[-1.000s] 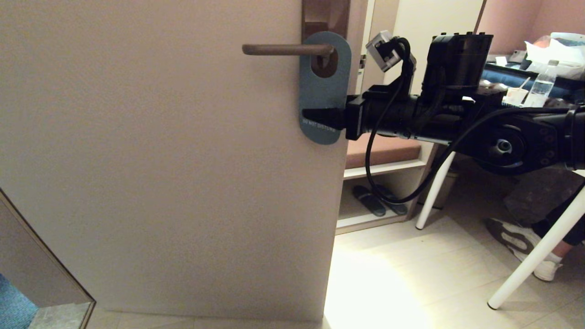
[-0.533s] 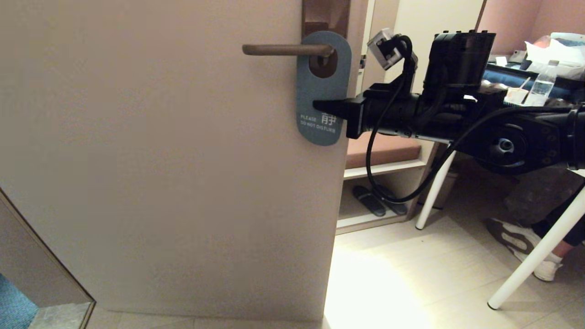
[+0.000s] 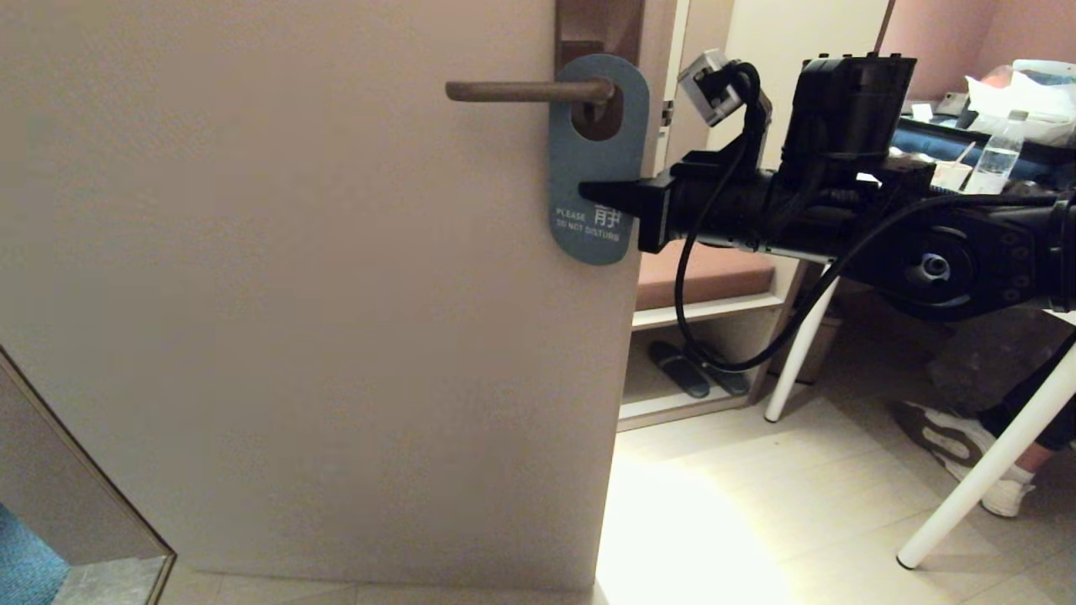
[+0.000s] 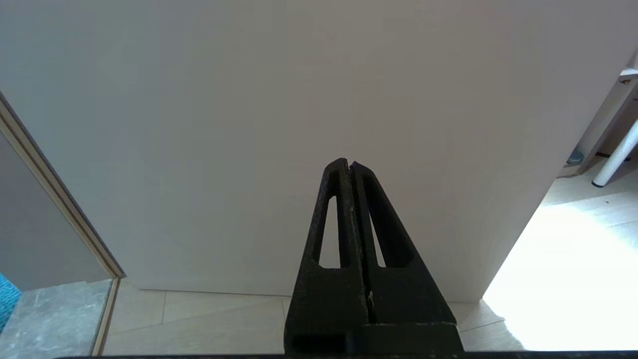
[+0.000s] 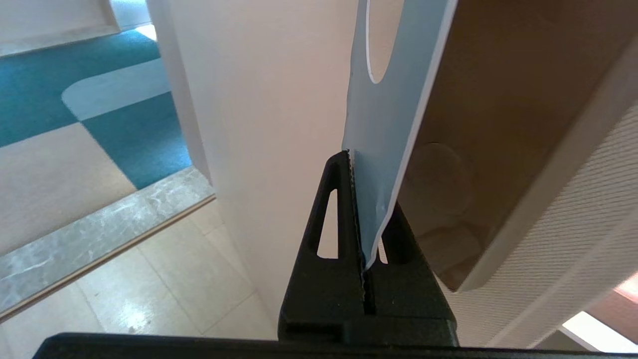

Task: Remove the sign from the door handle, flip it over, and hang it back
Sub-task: Take down the sign

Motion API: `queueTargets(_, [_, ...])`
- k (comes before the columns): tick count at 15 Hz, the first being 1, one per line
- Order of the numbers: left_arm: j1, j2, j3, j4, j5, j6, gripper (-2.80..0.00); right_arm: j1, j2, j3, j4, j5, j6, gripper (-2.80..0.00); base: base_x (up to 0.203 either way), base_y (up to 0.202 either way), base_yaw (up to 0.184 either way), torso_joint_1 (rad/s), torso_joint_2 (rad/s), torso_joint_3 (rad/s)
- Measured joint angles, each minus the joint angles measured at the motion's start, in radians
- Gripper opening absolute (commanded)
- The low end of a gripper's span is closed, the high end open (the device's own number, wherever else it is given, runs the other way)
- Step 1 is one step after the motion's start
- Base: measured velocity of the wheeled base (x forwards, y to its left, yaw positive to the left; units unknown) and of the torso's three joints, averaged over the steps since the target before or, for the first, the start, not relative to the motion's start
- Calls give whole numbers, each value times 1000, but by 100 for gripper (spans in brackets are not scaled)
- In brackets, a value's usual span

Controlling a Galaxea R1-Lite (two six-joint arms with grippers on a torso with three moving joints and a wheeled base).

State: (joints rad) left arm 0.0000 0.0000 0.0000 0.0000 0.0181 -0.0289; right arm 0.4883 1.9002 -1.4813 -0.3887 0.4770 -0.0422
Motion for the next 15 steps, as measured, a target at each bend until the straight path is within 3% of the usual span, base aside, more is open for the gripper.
queueTargets(15, [0,0,0,0,0,0,-280,125,9,-36,1,-228,24,-280,0,0,0,0,0,0])
